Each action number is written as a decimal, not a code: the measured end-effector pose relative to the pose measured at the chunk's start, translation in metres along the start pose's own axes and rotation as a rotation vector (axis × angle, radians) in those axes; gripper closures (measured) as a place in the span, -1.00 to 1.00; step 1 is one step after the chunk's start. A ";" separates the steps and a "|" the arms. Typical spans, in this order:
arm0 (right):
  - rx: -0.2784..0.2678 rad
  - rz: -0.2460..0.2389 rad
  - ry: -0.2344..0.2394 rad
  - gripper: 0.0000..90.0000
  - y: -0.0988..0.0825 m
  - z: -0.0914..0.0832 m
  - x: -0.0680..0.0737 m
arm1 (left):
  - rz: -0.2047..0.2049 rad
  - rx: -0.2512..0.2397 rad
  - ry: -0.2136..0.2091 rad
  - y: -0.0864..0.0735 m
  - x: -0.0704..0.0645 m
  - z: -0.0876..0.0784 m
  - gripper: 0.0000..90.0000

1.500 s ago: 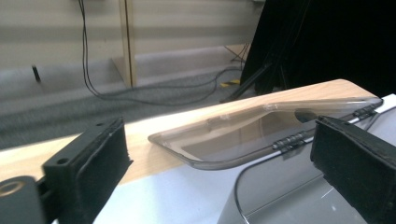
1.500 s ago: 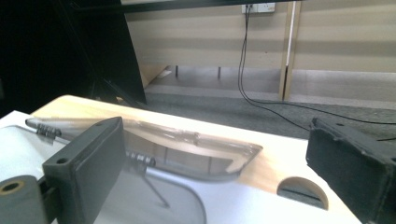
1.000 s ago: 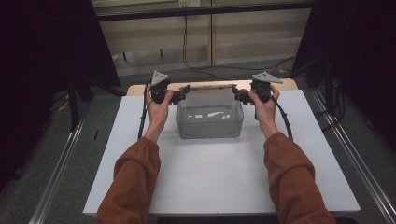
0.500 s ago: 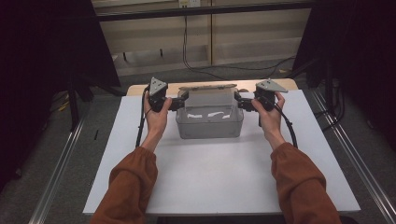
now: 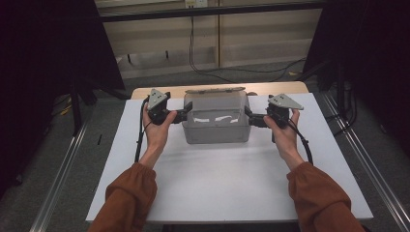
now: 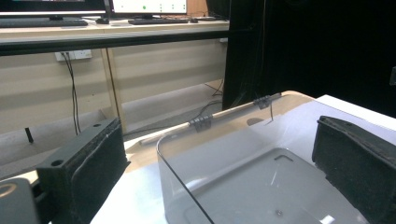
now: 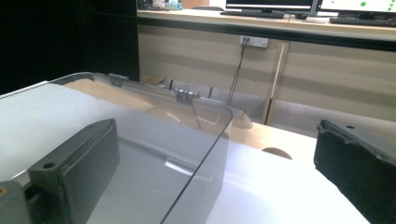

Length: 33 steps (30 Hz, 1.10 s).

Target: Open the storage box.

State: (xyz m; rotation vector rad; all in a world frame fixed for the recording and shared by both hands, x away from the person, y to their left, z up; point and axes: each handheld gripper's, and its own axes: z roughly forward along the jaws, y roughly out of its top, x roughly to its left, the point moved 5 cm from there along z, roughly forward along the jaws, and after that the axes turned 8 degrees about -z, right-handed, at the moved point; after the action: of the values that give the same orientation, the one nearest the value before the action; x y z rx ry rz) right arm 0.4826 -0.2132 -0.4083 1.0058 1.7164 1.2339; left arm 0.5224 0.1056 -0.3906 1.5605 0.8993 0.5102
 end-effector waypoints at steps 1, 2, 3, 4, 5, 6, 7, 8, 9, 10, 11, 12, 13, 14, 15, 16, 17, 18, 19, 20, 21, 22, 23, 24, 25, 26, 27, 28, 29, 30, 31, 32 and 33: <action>-0.002 -0.001 0.000 -1.00 -0.001 -0.003 0.001 | 0.002 0.002 0.001 -0.002 0.000 -0.002 -0.94; -0.007 -0.010 -0.003 -1.00 -0.001 -0.006 0.002 | -0.006 -0.001 -0.002 -0.004 -0.001 -0.005 -0.94; -0.009 -0.019 -0.004 -1.00 -0.001 -0.009 0.003 | -0.017 -0.002 -0.005 -0.005 -0.002 -0.007 -0.94; -0.008 -0.021 -0.004 -1.00 -0.002 -0.013 0.004 | -0.033 0.002 0.000 -0.007 -0.003 -0.009 -0.94; -0.015 -0.024 -0.006 -0.99 -0.002 -0.016 0.005 | -0.035 0.002 0.004 -0.008 -0.003 -0.011 -0.94; -0.017 -0.028 -0.011 -0.99 -0.003 -0.019 0.005 | -0.036 0.000 0.003 -0.010 -0.004 -0.014 -0.94; -0.021 -0.026 -0.011 -1.00 -0.003 -0.022 0.005 | -0.048 -0.003 0.008 -0.011 -0.005 -0.017 -0.94; -0.025 -0.024 -0.012 -1.00 -0.004 -0.025 0.006 | -0.053 -0.012 0.012 -0.012 -0.006 -0.019 -0.94; -0.022 -0.022 -0.017 -1.00 -0.004 -0.027 0.006 | -0.049 -0.009 0.021 -0.013 -0.006 -0.022 -0.94; -0.026 -0.016 -0.020 -1.00 -0.006 -0.030 0.006 | -0.040 -0.006 0.019 -0.015 -0.007 -0.024 -0.94; -0.026 -0.015 -0.023 -1.00 -0.007 -0.033 0.007 | -0.039 -0.007 0.016 -0.016 -0.007 -0.027 -0.94; -0.029 -0.023 -0.024 -1.00 -0.008 -0.035 0.006 | -0.045 -0.009 0.016 -0.017 -0.008 -0.029 -0.94; -0.025 -0.026 -0.033 -1.00 -0.010 -0.037 0.006 | -0.041 -0.008 0.018 -0.018 -0.009 -0.032 -0.94; -0.031 -0.025 -0.037 -1.00 -0.011 -0.040 0.006 | -0.033 -0.011 0.019 -0.019 -0.009 -0.035 -0.94; -0.033 -0.027 -0.043 -1.00 -0.013 -0.042 0.006 | -0.035 -0.017 0.021 -0.020 -0.010 -0.038 -0.94; -0.035 -0.028 -0.048 -1.00 -0.014 -0.045 0.005 | -0.037 -0.022 0.017 -0.021 -0.011 -0.040 -0.94; -0.037 -0.027 -0.052 -1.00 -0.015 -0.047 0.005 | -0.035 -0.016 0.021 -0.023 -0.011 -0.043 -0.94; -0.034 -0.020 -0.049 -1.00 -0.016 -0.050 0.004 | -0.034 -0.019 0.030 -0.025 -0.011 -0.047 -0.94; -0.043 -0.014 -0.057 -1.00 -0.018 -0.054 0.004 | -0.038 -0.026 0.031 -0.026 -0.012 -0.050 -0.94; -0.048 -0.014 -0.061 -1.00 -0.019 -0.057 0.004 | -0.037 -0.026 0.032 -0.028 -0.012 -0.052 -0.94; -0.049 -0.016 -0.067 -1.00 -0.020 -0.060 0.004 | -0.036 -0.023 0.042 -0.029 -0.013 -0.055 -0.94; -0.047 -0.016 -0.070 -1.00 -0.021 -0.063 0.004 | -0.032 -0.029 0.055 -0.031 -0.013 -0.058 -0.94; -0.050 -0.016 -0.070 -1.00 -0.021 -0.066 0.005 | -0.043 -0.037 0.057 -0.032 -0.014 -0.060 -0.94; -0.054 -0.018 -0.073 -1.00 -0.021 -0.069 0.005 | -0.057 -0.039 0.049 -0.034 -0.016 -0.063 -0.94; -0.062 -0.023 -0.077 -1.00 -0.022 -0.071 0.006 | -0.040 -0.035 0.055 -0.036 -0.017 -0.066 -0.94; -0.065 -0.031 -0.084 -1.00 -0.022 -0.074 0.007 | -0.031 -0.040 0.064 -0.038 -0.018 -0.069 -0.94; -0.069 -0.039 -0.089 -1.00 -0.022 -0.076 0.007 | -0.032 -0.043 0.066 -0.040 -0.019 -0.072 -0.94; -0.072 -0.039 -0.091 -1.00 -0.023 -0.078 0.008 | -0.039 -0.045 0.064 -0.042 -0.019 -0.076 -0.94; -0.073 -0.039 -0.091 -1.00 -0.023 -0.080 0.008 | -0.045 -0.050 0.062 -0.043 -0.020 -0.079 -0.94; -0.073 -0.042 -0.092 -1.00 -0.024 -0.083 0.009 | -0.048 -0.053 0.066 -0.045 -0.019 -0.082 -0.94; -0.078 -0.048 -0.095 -1.00 -0.024 -0.085 0.009 | -0.043 -0.053 0.073 -0.046 -0.019 -0.085 -0.94; -0.082 -0.049 -0.095 -1.00 -0.025 -0.088 0.010 | -0.040 -0.058 0.081 -0.046 -0.018 -0.088 -0.94; -0.081 -0.051 -0.098 -1.00 -0.026 -0.090 0.010 | -0.038 -0.057 0.091 -0.047 -0.018 -0.091 -0.94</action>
State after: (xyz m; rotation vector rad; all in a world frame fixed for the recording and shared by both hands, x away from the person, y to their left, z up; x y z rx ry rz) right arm 0.3929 -0.2413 -0.4140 0.9537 1.5946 1.1926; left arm 0.4309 0.1484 -0.4148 1.4758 0.9738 0.5787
